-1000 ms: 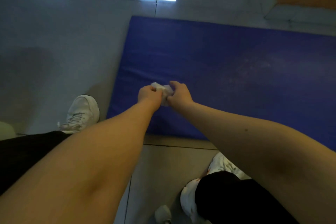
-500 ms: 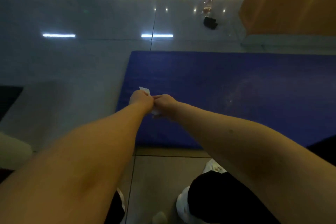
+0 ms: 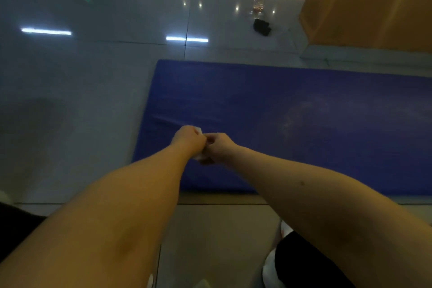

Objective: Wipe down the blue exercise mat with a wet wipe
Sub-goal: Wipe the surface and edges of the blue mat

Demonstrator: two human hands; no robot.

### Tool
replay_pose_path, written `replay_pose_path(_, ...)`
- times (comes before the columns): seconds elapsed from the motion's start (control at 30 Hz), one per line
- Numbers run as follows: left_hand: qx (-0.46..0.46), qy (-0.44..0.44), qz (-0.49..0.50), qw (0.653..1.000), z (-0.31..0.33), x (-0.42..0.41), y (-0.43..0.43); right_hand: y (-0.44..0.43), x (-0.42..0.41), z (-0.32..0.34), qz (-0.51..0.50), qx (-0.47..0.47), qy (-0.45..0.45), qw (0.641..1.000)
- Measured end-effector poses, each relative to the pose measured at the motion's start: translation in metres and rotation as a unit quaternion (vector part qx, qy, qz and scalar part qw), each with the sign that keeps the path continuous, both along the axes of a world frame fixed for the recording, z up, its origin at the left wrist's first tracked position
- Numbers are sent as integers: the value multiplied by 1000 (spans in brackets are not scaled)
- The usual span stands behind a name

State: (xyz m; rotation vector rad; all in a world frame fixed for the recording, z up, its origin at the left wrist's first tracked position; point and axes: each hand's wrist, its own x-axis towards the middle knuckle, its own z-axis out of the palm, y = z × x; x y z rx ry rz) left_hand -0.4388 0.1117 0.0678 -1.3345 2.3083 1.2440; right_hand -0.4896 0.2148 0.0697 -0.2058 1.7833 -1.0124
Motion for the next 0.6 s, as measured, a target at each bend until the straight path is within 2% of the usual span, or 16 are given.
replay_pose_path(0.07,-23,-26,-25,999,-12,0,-6,6,-7,-14,-30,14,-40,999)
replay_pose_path(0.13,-42,-69,-51,995,-22,-1,-10,10,-24,-33,-78,26,-15,997)
replay_pose_path(0.23,-64,-116,-68,989,-40,-5,-17,18,-59,-63,-215,44,-9,976)
replay_pose_path(0.27,-68,-127,-75,987,-48,-8,-19,21,-72,-70,-200,73,54,976)
replay_pose_path(0.3,-72,-141,-79,984,-54,-10,-19,24,-84,-72,-144,118,141,972)
replay_pose_path(0.4,-106,-186,-117,970,-74,-20,-22,32,-114,-81,-20,203,320,925)
replay_pose_path(0.5,-144,-215,-134,957,-91,-25,-25,38,-127,-104,123,231,384,885)
replay_pose_path(0.6,-159,-251,-142,944,-109,-25,-30,49,-120,-137,230,234,361,873)
